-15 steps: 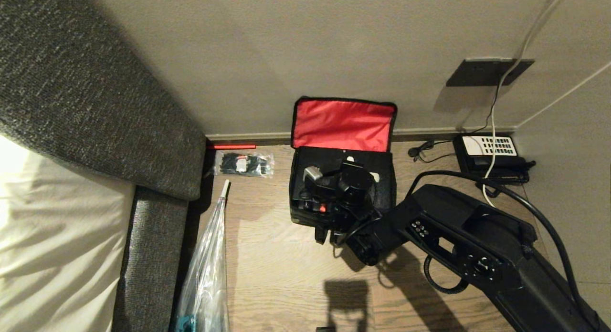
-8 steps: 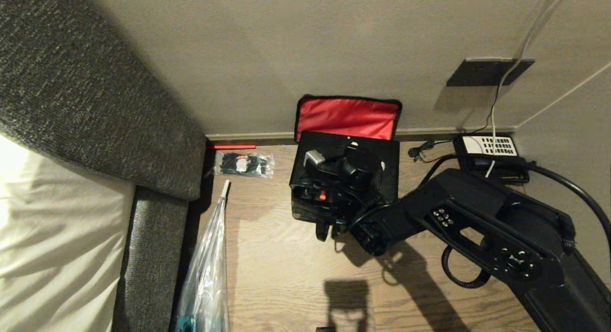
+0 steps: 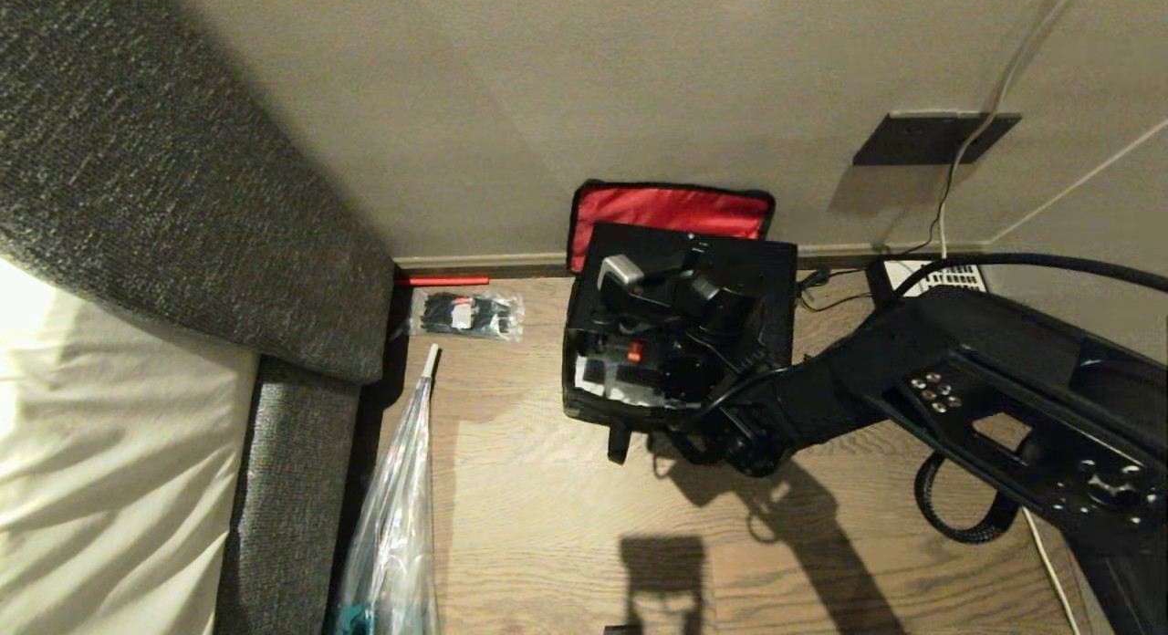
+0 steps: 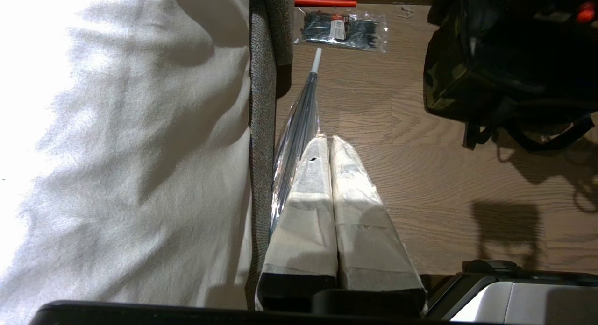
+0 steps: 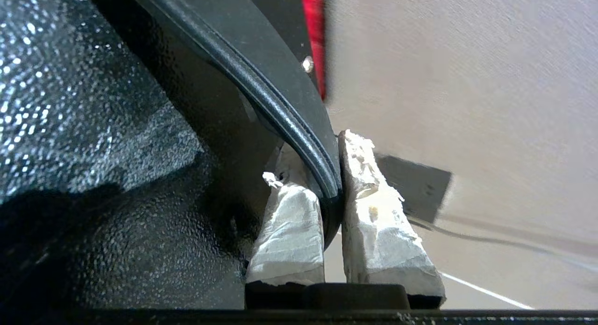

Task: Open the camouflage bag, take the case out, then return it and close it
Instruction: Lift the black box, then release the handle

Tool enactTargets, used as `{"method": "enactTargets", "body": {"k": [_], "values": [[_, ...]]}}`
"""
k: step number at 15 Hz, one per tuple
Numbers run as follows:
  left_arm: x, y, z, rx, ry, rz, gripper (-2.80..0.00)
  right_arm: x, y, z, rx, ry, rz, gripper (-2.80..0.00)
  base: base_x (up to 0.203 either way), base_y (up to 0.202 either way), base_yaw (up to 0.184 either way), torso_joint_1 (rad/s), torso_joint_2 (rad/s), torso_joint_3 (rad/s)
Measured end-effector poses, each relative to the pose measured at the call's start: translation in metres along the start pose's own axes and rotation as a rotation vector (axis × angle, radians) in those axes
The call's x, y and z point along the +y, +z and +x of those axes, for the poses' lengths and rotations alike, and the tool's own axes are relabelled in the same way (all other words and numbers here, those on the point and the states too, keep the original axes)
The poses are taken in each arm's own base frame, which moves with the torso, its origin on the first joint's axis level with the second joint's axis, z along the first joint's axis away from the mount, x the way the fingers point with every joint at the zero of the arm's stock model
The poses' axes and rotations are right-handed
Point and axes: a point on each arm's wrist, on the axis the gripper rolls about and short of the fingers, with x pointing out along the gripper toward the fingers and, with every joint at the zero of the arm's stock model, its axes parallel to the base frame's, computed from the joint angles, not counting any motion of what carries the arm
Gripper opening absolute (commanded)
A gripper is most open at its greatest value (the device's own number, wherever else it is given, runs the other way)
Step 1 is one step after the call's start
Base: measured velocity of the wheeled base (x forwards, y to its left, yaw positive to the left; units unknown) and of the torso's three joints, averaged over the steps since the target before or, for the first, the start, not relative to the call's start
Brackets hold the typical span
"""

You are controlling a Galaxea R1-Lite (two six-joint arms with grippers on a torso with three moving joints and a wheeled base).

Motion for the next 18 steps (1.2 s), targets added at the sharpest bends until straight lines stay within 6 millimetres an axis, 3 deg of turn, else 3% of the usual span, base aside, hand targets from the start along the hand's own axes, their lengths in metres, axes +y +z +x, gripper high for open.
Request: {"method": "enactTargets", "body": {"k": [8, 18], "values": [[0.000, 0.000, 0.000, 0.000, 0.000, 0.000, -2.80, -0.043, -0.037, -0.003, 0.050, -0.012, -0.004, -2.80, 0.000, 0.000, 0.000, 0.000, 0.00, 0.000], [0.000, 0.000, 0.000, 0.000, 0.000, 0.000, -2.80, -0.077, -0.125, 0.013, 0.236, -0.037, 0.001, -2.80, 0.000, 0.000, 0.000, 0.000, 0.00, 0.000]]}}
